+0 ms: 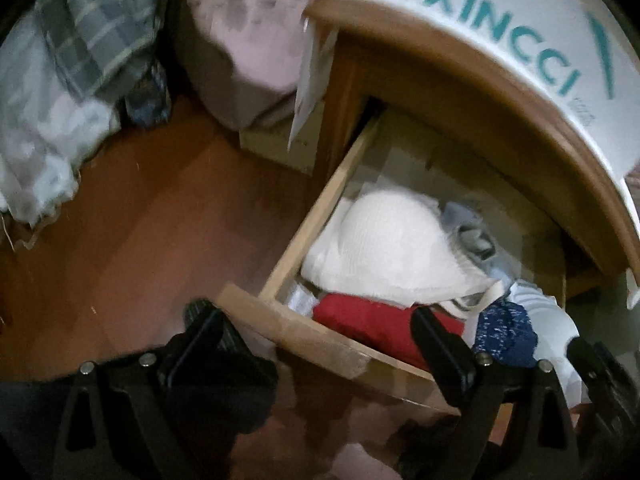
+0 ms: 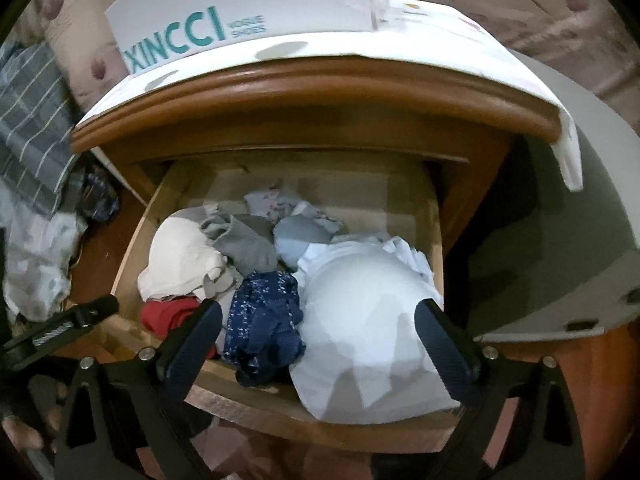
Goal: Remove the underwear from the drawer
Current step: 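Reach into the drawer and grasp the dark blue patterned underwear with the right tool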
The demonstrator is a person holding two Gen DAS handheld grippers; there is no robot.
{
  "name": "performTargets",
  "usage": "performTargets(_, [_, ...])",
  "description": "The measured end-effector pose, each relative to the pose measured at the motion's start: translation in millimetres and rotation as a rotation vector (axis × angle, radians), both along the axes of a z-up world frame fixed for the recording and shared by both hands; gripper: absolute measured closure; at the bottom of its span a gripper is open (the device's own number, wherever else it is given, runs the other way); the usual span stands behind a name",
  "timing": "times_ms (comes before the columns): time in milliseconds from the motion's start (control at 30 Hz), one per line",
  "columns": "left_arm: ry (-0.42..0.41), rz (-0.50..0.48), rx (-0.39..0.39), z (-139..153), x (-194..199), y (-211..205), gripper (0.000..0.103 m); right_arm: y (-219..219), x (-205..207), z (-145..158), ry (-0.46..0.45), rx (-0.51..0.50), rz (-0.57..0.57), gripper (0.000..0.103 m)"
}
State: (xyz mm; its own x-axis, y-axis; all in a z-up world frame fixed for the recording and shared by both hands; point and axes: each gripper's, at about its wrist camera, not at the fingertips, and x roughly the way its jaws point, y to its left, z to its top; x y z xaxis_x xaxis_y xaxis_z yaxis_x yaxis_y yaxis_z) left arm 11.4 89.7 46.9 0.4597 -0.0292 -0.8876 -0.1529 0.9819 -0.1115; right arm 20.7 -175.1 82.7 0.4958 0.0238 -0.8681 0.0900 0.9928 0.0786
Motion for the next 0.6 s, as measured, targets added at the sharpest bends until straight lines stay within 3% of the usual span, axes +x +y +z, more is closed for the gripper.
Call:
performTargets(100, [-0.051, -0.054, 0.020, 24.7, 0.6, -1.5, 0.006, 5.0, 10.4, 0.8, 0.057, 0.015, 0.070, 0.023])
performTargets(233, [-0.087, -0.155, -0.023, 56.2, 19.9, -3.4, 0.006, 10.1, 27.6, -3.2, 0.149, 0.070, 0.144, 0.026])
performTargets(300, [-0.056, -0.222, -0.053, 61.2, 35.0, -4.6, 0.006, 12.1, 35.9, -9.0, 0.198, 0.112, 0.158, 0.028])
performTargets(400, [-0.024, -0.281, -0.085, 57.3, 49.3, -7.7, 0.006, 19.4, 48.3, -19.7, 0.276, 0.172, 0.184, 0.031])
performTargets(600, [0.057, -0.363, -0.127, 29.7, 63.1, -11.1, 0.006, 37.3, 63.4, -40.9, 0.343, 0.109, 0.208, 0.031])
